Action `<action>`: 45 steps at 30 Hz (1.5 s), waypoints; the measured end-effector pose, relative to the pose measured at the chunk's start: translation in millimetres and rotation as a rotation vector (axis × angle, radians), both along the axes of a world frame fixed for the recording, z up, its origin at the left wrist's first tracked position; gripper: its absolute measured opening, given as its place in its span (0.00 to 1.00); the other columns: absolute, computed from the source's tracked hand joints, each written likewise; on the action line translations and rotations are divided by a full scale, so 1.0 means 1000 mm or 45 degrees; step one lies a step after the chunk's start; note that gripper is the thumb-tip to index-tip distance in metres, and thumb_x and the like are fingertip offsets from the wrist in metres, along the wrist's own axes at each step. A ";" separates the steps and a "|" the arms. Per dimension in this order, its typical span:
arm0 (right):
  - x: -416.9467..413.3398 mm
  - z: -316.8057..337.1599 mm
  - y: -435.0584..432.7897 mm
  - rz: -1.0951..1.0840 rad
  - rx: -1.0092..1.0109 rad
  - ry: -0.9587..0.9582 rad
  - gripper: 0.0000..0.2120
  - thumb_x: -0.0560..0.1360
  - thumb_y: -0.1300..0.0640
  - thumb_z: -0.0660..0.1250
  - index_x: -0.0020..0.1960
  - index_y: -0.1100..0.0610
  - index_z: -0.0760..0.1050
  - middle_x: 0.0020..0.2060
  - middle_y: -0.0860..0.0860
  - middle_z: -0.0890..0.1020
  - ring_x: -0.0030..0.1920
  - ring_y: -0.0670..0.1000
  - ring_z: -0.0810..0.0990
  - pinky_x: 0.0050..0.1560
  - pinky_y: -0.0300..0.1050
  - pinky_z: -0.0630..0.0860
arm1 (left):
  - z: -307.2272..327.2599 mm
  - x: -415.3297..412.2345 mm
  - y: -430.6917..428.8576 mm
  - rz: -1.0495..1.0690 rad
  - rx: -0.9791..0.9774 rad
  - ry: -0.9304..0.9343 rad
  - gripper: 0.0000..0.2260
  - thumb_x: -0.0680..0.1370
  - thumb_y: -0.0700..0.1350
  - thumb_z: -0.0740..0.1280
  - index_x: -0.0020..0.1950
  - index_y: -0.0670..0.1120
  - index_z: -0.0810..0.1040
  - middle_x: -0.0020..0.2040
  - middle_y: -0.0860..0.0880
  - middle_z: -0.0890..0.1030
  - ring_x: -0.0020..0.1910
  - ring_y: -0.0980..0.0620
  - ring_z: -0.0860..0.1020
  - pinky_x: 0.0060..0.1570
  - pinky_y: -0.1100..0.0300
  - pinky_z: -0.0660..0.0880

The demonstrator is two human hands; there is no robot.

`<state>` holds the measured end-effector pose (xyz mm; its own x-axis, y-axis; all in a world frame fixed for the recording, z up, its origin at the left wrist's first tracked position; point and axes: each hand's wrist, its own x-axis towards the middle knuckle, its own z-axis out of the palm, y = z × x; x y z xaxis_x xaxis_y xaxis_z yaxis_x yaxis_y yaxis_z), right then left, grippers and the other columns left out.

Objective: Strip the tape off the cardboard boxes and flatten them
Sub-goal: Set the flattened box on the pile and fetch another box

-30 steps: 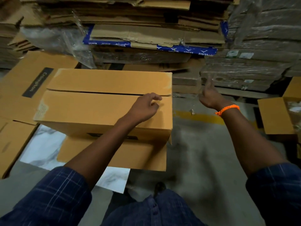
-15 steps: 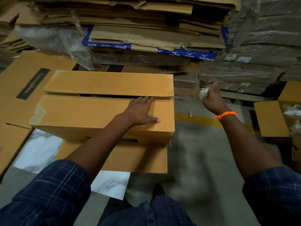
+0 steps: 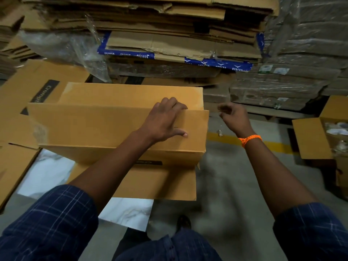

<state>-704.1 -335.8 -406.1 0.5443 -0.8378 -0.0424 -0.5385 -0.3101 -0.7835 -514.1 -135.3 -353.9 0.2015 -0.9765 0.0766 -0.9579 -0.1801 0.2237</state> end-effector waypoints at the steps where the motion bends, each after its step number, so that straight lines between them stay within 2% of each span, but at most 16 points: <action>1: 0.005 0.009 0.011 -0.014 0.056 -0.175 0.12 0.78 0.65 0.68 0.61 0.60 0.80 0.54 0.56 0.84 0.55 0.52 0.83 0.56 0.46 0.81 | 0.008 -0.005 0.007 -0.031 -0.075 -0.036 0.32 0.70 0.63 0.76 0.69 0.52 0.72 0.61 0.50 0.73 0.58 0.49 0.71 0.57 0.52 0.69; 4: 0.015 0.049 0.042 0.000 0.241 -0.460 0.07 0.78 0.63 0.70 0.56 0.62 0.81 0.45 0.56 0.85 0.42 0.49 0.85 0.41 0.40 0.82 | 0.025 -0.031 0.042 -0.135 -0.253 -0.182 0.19 0.73 0.55 0.75 0.60 0.52 0.75 0.54 0.52 0.76 0.48 0.53 0.75 0.44 0.58 0.71; 8: 0.032 0.073 0.068 0.590 0.235 0.076 0.09 0.75 0.61 0.75 0.53 0.63 0.82 0.43 0.57 0.85 0.39 0.47 0.83 0.38 0.36 0.80 | 0.034 -0.057 0.081 -0.226 -0.110 -0.104 0.14 0.77 0.61 0.67 0.55 0.54 0.77 0.50 0.55 0.78 0.45 0.54 0.78 0.38 0.58 0.70; 10: 0.043 0.068 0.077 0.823 -0.005 0.436 0.15 0.72 0.56 0.78 0.56 0.60 0.83 0.48 0.53 0.85 0.47 0.48 0.83 0.45 0.39 0.80 | 0.043 -0.059 0.092 -0.170 0.195 0.313 0.26 0.77 0.73 0.55 0.58 0.56 0.79 0.56 0.57 0.80 0.52 0.57 0.78 0.47 0.57 0.74; 12: 0.054 0.062 0.088 0.953 -0.345 0.729 0.21 0.70 0.50 0.79 0.60 0.56 0.82 0.54 0.51 0.83 0.55 0.53 0.81 0.52 0.45 0.76 | 0.039 -0.058 0.104 -0.017 0.438 0.873 0.30 0.79 0.73 0.49 0.63 0.57 0.80 0.68 0.55 0.77 0.65 0.56 0.74 0.64 0.53 0.71; 13: 0.058 0.059 0.094 0.989 -0.488 0.806 0.22 0.71 0.48 0.78 0.61 0.56 0.80 0.57 0.52 0.81 0.57 0.55 0.79 0.54 0.46 0.75 | 0.028 -0.057 0.110 0.079 0.523 0.931 0.29 0.81 0.70 0.49 0.69 0.57 0.77 0.75 0.52 0.72 0.73 0.52 0.69 0.71 0.50 0.65; 15: 0.063 0.053 0.099 1.019 -0.614 0.853 0.24 0.72 0.48 0.77 0.63 0.57 0.77 0.62 0.54 0.77 0.62 0.57 0.76 0.59 0.48 0.73 | -0.005 -0.053 0.123 0.196 0.647 0.581 0.30 0.83 0.65 0.53 0.82 0.52 0.59 0.83 0.45 0.55 0.82 0.46 0.53 0.79 0.48 0.51; 17: 0.067 0.045 0.098 1.015 -0.617 0.891 0.36 0.73 0.48 0.75 0.75 0.59 0.66 0.74 0.56 0.68 0.73 0.58 0.67 0.70 0.48 0.66 | -0.031 -0.044 0.133 0.299 0.627 0.342 0.39 0.80 0.68 0.57 0.84 0.51 0.47 0.84 0.45 0.45 0.82 0.45 0.44 0.79 0.47 0.43; 19: 0.071 0.040 0.097 0.980 -0.623 0.898 0.49 0.74 0.48 0.74 0.82 0.58 0.47 0.81 0.58 0.53 0.80 0.60 0.54 0.78 0.50 0.55 | -0.046 -0.034 0.139 0.355 0.524 0.267 0.45 0.75 0.73 0.61 0.83 0.52 0.48 0.84 0.47 0.48 0.82 0.46 0.45 0.78 0.45 0.41; 21: 0.081 0.042 0.092 0.872 -0.743 0.780 0.53 0.74 0.48 0.74 0.82 0.55 0.39 0.82 0.58 0.46 0.81 0.61 0.47 0.78 0.55 0.53 | -0.053 -0.026 0.141 0.357 0.415 0.233 0.45 0.71 0.74 0.66 0.81 0.54 0.55 0.81 0.48 0.59 0.81 0.46 0.52 0.78 0.42 0.42; 25: 0.125 0.044 0.072 0.617 -0.828 0.690 0.57 0.70 0.40 0.75 0.82 0.53 0.38 0.81 0.57 0.38 0.80 0.65 0.44 0.74 0.70 0.56 | -0.049 -0.017 0.144 0.308 0.327 0.385 0.37 0.73 0.66 0.71 0.77 0.54 0.65 0.72 0.51 0.70 0.75 0.49 0.62 0.77 0.40 0.44; 29: 0.173 0.031 0.052 0.567 -0.500 0.882 0.63 0.66 0.30 0.74 0.82 0.53 0.36 0.80 0.54 0.32 0.80 0.66 0.38 0.71 0.78 0.53 | -0.033 0.003 0.146 0.374 0.120 0.553 0.21 0.81 0.57 0.67 0.71 0.49 0.77 0.68 0.51 0.79 0.66 0.52 0.74 0.65 0.60 0.65; 31: 0.189 0.020 0.048 0.540 -0.380 0.935 0.67 0.63 0.25 0.72 0.82 0.53 0.35 0.80 0.54 0.32 0.79 0.65 0.35 0.70 0.79 0.51 | -0.029 0.020 0.148 0.487 0.021 0.599 0.19 0.82 0.55 0.67 0.70 0.49 0.78 0.68 0.51 0.79 0.66 0.52 0.75 0.61 0.64 0.67; 38: 0.214 0.022 0.042 0.478 -0.257 1.109 0.69 0.58 0.26 0.76 0.82 0.51 0.38 0.81 0.56 0.43 0.80 0.66 0.43 0.71 0.79 0.50 | -0.056 0.121 0.161 0.705 0.185 0.289 0.31 0.77 0.57 0.70 0.76 0.46 0.69 0.78 0.42 0.66 0.78 0.39 0.61 0.76 0.46 0.61; 42: 0.214 0.015 0.062 0.475 -0.473 1.101 0.67 0.63 0.32 0.77 0.81 0.58 0.37 0.80 0.64 0.40 0.79 0.69 0.40 0.71 0.79 0.49 | -0.049 0.169 0.166 0.979 0.318 0.213 0.46 0.75 0.60 0.72 0.82 0.45 0.51 0.82 0.40 0.51 0.81 0.38 0.49 0.76 0.39 0.56; 45: 0.232 0.005 0.097 0.551 -0.475 1.010 0.57 0.69 0.37 0.75 0.81 0.59 0.44 0.80 0.65 0.42 0.79 0.69 0.42 0.73 0.75 0.52 | -0.047 0.188 0.170 1.063 0.544 0.205 0.49 0.76 0.55 0.72 0.82 0.42 0.40 0.82 0.38 0.43 0.81 0.34 0.43 0.76 0.34 0.52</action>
<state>-472.2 -238.4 -401.1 0.7360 -0.6061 -0.3016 -0.6479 -0.7598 -0.0541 -326.5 35.0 -400.9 0.8238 -0.4512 -0.3433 -0.4462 -0.8895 0.0984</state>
